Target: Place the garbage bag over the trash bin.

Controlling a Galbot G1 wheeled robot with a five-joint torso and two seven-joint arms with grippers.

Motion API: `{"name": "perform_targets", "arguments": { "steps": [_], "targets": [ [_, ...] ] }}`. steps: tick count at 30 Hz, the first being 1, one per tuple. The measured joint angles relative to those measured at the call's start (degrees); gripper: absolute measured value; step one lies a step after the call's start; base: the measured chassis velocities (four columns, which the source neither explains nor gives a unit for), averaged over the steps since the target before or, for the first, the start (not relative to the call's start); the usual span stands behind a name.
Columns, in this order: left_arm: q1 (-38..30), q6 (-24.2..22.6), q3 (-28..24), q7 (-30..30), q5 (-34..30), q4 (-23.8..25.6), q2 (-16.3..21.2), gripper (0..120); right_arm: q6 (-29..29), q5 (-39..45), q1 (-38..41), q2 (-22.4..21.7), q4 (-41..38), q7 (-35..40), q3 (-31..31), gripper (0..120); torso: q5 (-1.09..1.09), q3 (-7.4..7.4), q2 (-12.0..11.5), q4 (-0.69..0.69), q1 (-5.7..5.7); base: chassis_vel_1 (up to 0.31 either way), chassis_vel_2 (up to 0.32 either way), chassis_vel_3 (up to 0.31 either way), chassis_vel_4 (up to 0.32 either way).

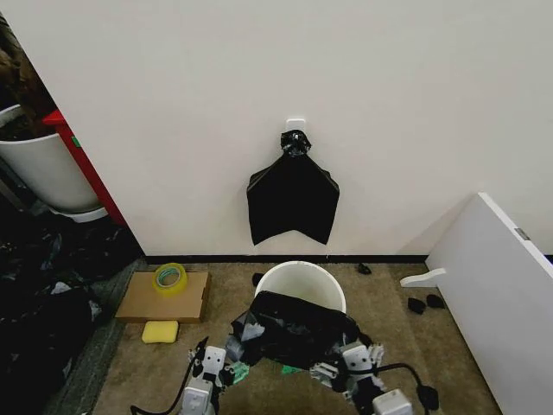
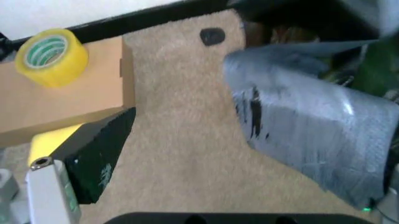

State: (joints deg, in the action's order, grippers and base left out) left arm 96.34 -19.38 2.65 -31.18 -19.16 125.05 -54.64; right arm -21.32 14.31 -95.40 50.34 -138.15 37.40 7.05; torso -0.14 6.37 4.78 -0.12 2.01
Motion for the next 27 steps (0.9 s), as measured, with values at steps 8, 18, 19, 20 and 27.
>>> {"name": "perform_targets", "arguments": {
  "steps": [8,18,19,20,27],
  "targets": [
    [-0.2,3.9,3.6,8.4,5.5,-0.5,2.6,100,0.0,-0.2,1.6,-0.2,0.9,-0.2,0.8,100,0.0,0.0,0.0,0.0,0.0,0.0,0.0,0.0,0.0],
    [-6.8,11.0,4.3,27.5,2.5,-8.5,1.1,100,-0.2,-0.3,1.9,-2.0,1.4,-0.8,0.5,100,-0.01,0.0,0.0,-0.01,0.0,0.0,0.0,0.0,0.0],
    [-6.8,11.0,4.3,27.5,2.5,-8.5,1.1,100,-0.2,-0.3,1.9,-2.0,1.4,-0.8,0.5,100,-0.01,0.0,0.0,-0.01,0.0,0.0,0.0,0.0,0.0],
    [-7.4,12.5,4.4,30.2,3.1,-9.6,0.7,100,-0.3,-0.3,1.9,-2.1,1.4,-0.8,0.3,100,-0.01,0.0,0.0,0.0,0.0,0.0,0.0,0.0,0.0],
    [-9.0,15.0,7.2,42.6,5.1,-11.8,1.1,100,-0.8,-0.1,1.6,-2.7,0.9,-1.0,-0.2,100,0.0,0.0,0.0,0.0,0.0,0.0,0.0,0.0,0.0]
  ]
}}
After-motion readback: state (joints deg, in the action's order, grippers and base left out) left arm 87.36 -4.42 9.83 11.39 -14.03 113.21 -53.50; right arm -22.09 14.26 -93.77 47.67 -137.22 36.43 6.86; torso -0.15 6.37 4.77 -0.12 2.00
